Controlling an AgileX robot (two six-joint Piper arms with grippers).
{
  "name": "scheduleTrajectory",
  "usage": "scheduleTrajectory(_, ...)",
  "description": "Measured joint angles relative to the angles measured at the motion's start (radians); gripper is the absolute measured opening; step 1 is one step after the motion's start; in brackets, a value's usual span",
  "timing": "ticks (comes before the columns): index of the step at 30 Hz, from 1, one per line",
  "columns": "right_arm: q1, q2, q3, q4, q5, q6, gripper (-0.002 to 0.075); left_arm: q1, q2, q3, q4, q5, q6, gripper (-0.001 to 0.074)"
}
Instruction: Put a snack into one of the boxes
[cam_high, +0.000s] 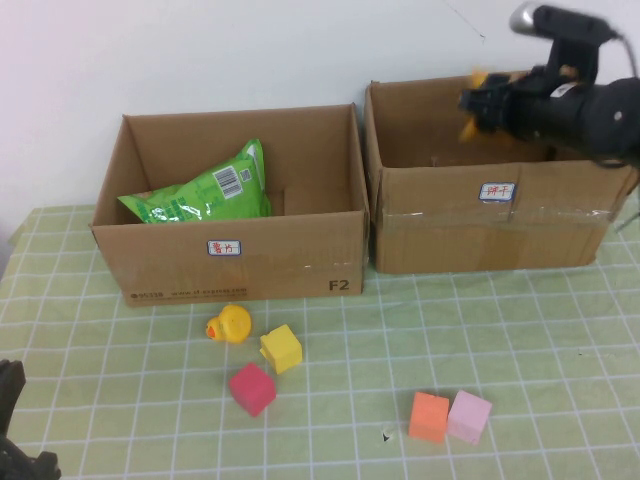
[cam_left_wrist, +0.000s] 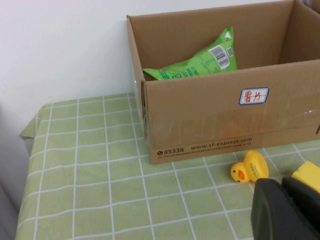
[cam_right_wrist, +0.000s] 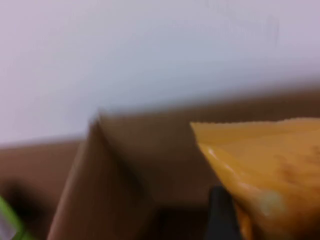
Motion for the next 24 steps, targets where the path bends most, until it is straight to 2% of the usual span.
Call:
scheduleTrajectory(3,-0.008,0.040,-0.087,0.068,0.136,0.001,0.0465,0.000,0.000,0.000,0.000,0.000,0.000,-0.0001)
scheduleTrajectory(10,-0.008,0.021,-0.258,0.081,0.424,-0.148,0.0471,0.000,0.000,0.000,0.000,0.006,0.000,-0.0001)
scheduleTrajectory(12,-0.008,-0.002,-0.302,0.055,0.555,-0.176,0.0428,0.000,0.000,0.000,0.000,0.006,0.000,-0.0001)
scheduleTrajectory(14,-0.008,-0.028,-0.344,-0.004,0.697,-0.191,0.0331,0.000,0.000,0.000,0.000,0.006,0.000,-0.0001)
scheduleTrajectory(16,-0.008,-0.055,-0.378,-0.079,0.824,-0.199,0.0185,0.000,0.000,0.001,0.000,0.006,0.000,-0.0001)
scheduleTrajectory(17,-0.008,-0.084,-0.406,-0.162,0.936,-0.200,0.0081,0.000,0.000,0.001,0.000,0.006,0.000,-0.0001)
scheduleTrajectory(20,-0.008,-0.138,-0.423,-0.299,1.070,-0.174,0.0030,0.000,0.000,0.001,0.000,0.006,0.000,-0.0001)
scheduleTrajectory(24,-0.008,-0.231,-0.421,-0.460,1.189,-0.080,0.0011,0.000,0.000,0.001,0.000,0.006,0.024,-0.0001)
